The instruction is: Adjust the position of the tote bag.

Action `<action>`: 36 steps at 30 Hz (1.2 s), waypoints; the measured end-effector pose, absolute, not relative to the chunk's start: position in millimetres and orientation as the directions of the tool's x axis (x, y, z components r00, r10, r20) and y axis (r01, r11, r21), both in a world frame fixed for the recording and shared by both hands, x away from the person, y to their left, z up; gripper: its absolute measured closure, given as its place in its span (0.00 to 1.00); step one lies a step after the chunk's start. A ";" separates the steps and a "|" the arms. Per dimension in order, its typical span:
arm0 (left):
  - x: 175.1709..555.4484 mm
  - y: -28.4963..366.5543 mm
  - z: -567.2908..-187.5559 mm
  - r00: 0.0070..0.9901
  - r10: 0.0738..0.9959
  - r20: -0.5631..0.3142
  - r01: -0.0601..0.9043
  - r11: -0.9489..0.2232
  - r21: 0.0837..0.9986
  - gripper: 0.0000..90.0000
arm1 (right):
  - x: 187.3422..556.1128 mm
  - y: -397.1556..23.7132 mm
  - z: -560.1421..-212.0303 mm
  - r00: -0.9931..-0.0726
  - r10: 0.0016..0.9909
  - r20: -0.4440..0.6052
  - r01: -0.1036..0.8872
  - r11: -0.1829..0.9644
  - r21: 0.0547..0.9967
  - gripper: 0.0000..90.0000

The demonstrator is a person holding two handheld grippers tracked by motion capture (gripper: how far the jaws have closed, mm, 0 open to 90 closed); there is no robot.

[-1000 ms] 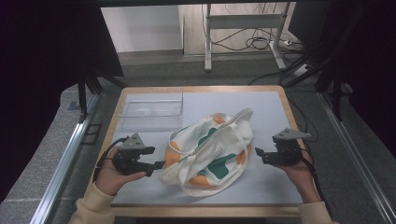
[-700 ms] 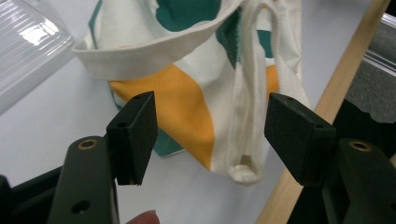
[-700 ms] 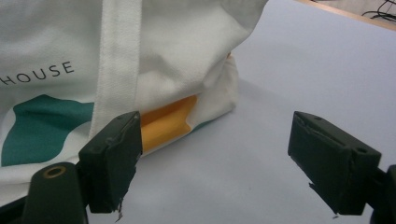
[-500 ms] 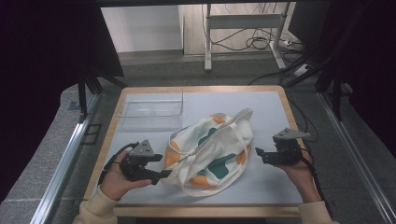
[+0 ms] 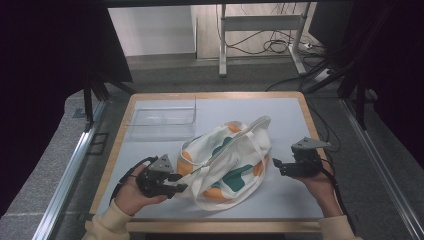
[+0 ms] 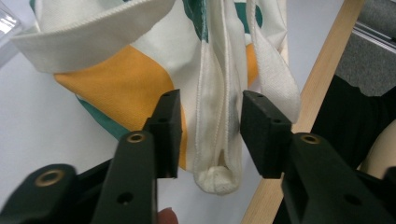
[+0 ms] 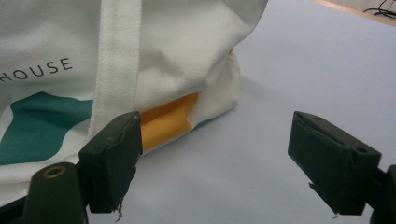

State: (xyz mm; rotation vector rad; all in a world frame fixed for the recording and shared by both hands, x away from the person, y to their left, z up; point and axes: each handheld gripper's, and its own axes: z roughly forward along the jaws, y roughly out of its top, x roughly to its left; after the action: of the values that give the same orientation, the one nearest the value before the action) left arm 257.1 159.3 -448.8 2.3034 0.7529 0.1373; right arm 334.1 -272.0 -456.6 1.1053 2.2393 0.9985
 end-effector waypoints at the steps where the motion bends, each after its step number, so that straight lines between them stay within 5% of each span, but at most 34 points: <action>1: 257.5 158.5 -449.7 0.828 0.550 -0.112 0.479 -0.590 0.650 0.72 | 334.0 -272.2 -456.4 -0.577 0.814 -0.072 0.490 0.416 0.766 0.20; 10: 260.8 159.9 -453.2 0.829 0.542 -0.135 0.489 -0.588 0.644 0.92 | 334.7 -272.0 -457.3 -0.577 0.813 -0.073 0.491 0.417 0.765 0.20; 36: 260.0 163.3 -455.0 0.817 0.559 -0.143 0.503 -0.569 0.651 0.94 | 362.8 -264.1 -423.9 -0.709 0.695 -0.119 0.381 0.520 0.764 0.22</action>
State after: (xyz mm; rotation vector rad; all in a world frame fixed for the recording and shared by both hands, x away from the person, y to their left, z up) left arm 260.0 163.3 -455.0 2.2867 0.7754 0.1025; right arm 362.8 -264.1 -423.9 0.8841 2.3518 1.0352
